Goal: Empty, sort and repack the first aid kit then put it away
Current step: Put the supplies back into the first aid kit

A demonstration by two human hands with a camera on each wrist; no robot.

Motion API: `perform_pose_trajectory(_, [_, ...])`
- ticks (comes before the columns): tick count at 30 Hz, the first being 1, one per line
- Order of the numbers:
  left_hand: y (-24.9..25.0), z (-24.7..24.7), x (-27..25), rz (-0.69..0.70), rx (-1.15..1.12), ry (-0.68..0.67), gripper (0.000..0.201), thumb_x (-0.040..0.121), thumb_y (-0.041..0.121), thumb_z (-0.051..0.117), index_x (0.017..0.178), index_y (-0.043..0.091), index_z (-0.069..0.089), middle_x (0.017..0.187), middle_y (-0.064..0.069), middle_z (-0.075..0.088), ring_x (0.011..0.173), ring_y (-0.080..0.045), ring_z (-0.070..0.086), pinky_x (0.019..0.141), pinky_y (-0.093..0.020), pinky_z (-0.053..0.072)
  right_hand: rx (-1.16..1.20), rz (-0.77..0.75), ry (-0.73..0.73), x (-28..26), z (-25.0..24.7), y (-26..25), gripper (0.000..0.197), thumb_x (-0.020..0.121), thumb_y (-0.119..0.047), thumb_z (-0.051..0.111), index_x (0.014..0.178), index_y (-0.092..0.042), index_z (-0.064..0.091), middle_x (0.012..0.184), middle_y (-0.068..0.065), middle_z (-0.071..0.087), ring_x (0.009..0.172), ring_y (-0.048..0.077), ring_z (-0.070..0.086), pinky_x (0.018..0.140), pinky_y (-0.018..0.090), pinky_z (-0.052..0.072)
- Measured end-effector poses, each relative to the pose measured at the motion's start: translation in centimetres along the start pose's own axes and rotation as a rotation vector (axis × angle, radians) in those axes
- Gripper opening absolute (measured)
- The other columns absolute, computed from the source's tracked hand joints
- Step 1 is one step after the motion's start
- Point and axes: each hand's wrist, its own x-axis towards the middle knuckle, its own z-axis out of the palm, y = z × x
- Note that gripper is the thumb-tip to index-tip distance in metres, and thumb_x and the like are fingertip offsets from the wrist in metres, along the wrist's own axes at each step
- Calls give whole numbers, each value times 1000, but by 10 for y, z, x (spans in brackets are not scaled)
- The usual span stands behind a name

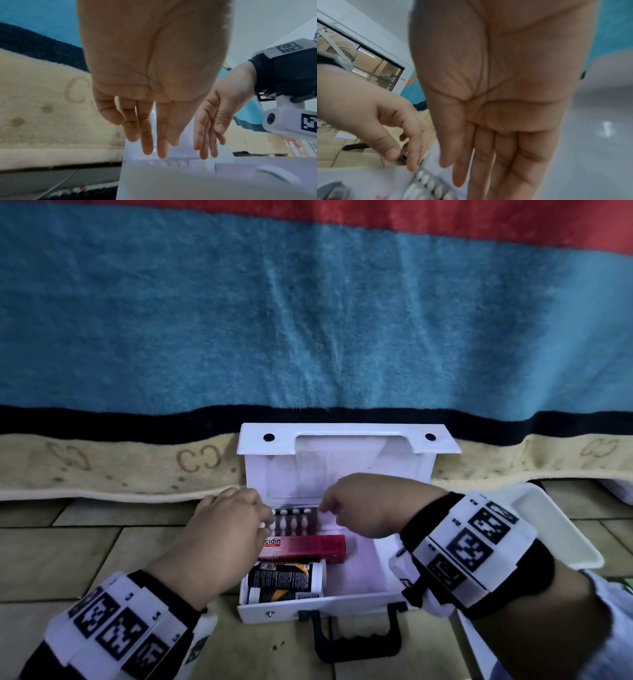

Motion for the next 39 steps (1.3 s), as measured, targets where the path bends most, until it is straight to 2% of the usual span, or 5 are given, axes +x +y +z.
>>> perform_pose_trajectory(11, [83,-29,-2,350,-197,69,24,86,42,44,93,32,65,97,16,55,97,-9,51,89,-31,43,340,312,428,-145,-4,43,29,89,-25,57,117,-33,62,107,-14,67,99,6,62,92,21,45])
perform_pose_trajectory(22, [183,18,2,483,-115,-126,34,86,49,43,108,30,59,113,11,54,112,-14,49,92,-31,40,328,735,395,-241,103,109,32,85,-29,64,117,-28,61,109,-8,66,96,10,62,81,20,44])
perform_pose_trajectory(28, [233,45,13,455,-9,-176,34,85,36,53,117,24,49,115,4,47,113,-20,46,91,-32,41,272,434,387,-227,123,127,37,88,-16,56,120,-34,59,139,-15,45,124,7,45,98,12,29])
perform_pose_trajectory(31, [247,53,16,385,-68,-239,33,82,25,54,115,23,48,112,2,46,106,-23,52,87,-36,45,241,170,275,-200,126,131,36,77,-8,47,98,-29,68,121,-12,61,108,17,55,92,34,45])
perform_pose_trajectory(39, [274,69,14,248,106,-233,38,86,15,53,123,19,42,120,-3,39,105,-25,50,71,-32,35,-47,425,325,-190,123,163,27,88,-23,47,110,-21,62,117,2,57,112,25,50,89,35,39])
